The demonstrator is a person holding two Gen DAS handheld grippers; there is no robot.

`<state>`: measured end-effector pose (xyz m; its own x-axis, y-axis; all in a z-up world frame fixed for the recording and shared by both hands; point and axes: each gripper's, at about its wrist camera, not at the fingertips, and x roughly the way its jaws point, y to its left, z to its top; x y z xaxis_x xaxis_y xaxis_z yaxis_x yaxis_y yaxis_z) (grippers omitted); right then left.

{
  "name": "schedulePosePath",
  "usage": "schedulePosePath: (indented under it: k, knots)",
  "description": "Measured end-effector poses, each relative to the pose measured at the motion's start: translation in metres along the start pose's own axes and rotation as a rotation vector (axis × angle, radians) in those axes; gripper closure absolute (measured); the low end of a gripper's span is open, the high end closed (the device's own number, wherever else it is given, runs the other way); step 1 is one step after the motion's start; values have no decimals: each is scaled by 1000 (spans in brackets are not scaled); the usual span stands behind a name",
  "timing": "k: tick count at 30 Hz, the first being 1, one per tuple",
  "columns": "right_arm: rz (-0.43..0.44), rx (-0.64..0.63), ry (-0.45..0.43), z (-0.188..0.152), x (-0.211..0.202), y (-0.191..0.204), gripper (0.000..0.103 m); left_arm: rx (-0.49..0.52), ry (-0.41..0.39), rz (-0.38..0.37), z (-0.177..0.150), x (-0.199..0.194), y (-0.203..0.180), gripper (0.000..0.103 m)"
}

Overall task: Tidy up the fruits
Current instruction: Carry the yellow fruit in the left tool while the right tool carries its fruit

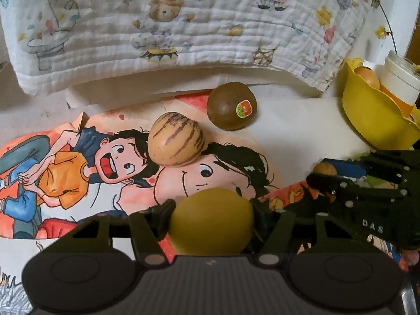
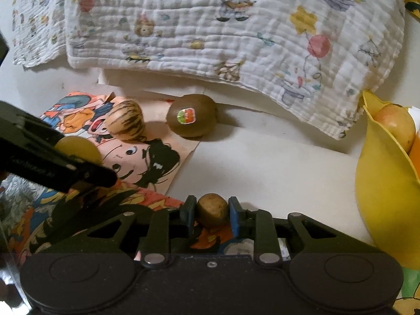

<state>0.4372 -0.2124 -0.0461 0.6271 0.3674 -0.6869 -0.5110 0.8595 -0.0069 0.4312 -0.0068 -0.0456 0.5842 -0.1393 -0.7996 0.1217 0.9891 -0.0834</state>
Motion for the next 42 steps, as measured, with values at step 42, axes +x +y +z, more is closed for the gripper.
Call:
schedulePosePath:
  k: [42]
  knots:
    - [107, -48, -142, -79, -209, 110, 75, 49, -105, -215, -104, -162, -42, 39]
